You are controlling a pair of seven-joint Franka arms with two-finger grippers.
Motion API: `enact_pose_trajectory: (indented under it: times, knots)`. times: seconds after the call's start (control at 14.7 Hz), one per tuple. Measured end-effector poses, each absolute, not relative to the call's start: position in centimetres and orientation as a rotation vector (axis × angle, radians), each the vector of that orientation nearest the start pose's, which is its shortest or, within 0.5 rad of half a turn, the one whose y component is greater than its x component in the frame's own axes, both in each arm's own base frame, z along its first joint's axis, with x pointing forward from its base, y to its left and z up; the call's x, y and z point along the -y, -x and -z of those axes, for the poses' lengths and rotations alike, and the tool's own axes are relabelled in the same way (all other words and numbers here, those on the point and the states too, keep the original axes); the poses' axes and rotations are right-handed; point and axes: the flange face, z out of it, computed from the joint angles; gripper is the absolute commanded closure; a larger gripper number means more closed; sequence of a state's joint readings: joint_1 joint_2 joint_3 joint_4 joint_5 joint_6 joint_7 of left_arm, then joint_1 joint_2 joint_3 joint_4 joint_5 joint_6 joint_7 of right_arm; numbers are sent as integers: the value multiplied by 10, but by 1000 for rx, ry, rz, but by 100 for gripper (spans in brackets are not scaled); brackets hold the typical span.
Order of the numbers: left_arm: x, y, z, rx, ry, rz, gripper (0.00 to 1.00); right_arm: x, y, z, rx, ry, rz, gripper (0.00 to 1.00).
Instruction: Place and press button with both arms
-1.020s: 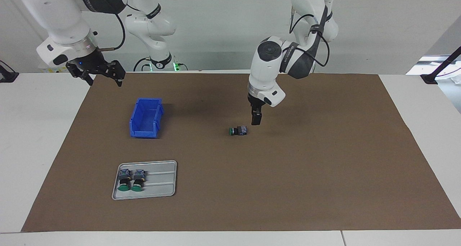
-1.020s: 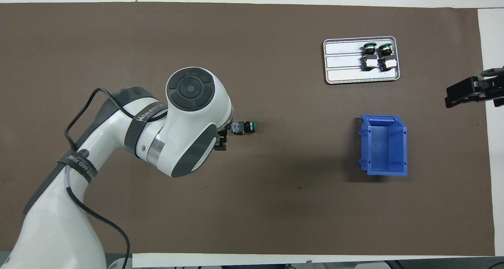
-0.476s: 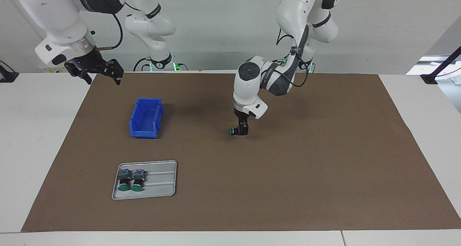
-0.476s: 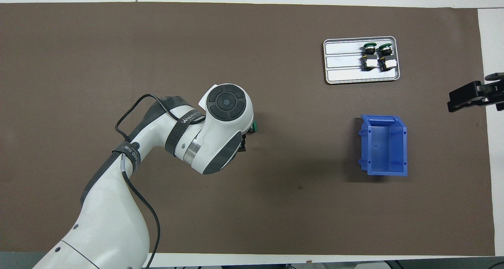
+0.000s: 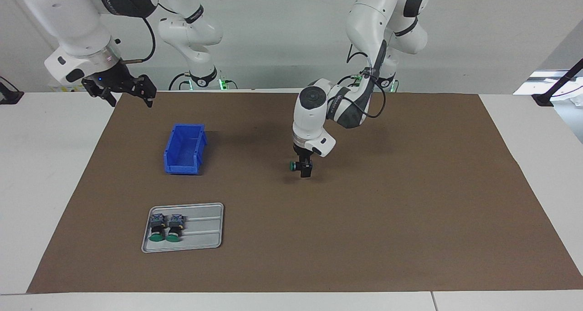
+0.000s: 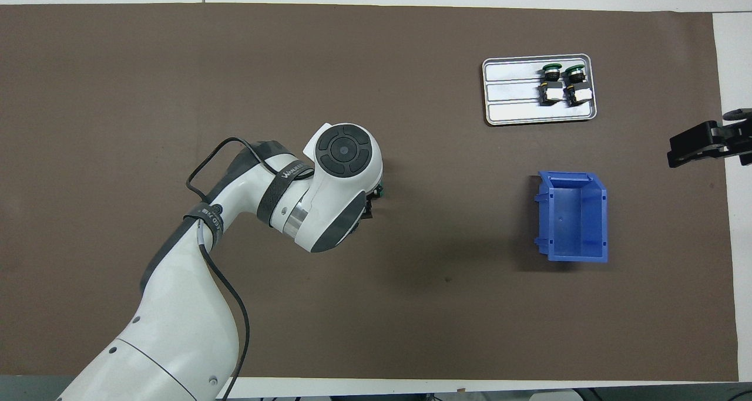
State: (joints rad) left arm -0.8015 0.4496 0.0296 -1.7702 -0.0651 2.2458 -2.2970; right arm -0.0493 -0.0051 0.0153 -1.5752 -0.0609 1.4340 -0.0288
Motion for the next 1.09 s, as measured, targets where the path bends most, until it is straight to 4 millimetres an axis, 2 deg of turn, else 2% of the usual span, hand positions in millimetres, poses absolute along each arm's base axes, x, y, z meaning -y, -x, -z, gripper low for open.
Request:
enact_pose_trajectory:
  times: [0.2,0.48,0.54,0.75,0.95,1.09]
  knots:
    - [470,-461,-298,2202,2256,-59,6,25,-537,-614,-15,3191,-221,1]
    - [473,-461,-297,2203,2263,-59,28,25,-537,-614,-15,3190,-221,1]
    - [473,-461,-298,2207,2267,-58,28,25,-537,-614,-15,3190,-221,1]
    - [477,-459,-299,2206,2278,-58,38,25,-537,-614,-15,3190,-221,1]
    - [480,-457,-298,2204,2291,-58,59,25,-537,-614,-15,3190,-221,1]
    - [481,-456,-298,2204,2294,-58,67,25,-537,-614,-15,3190,-221,1]
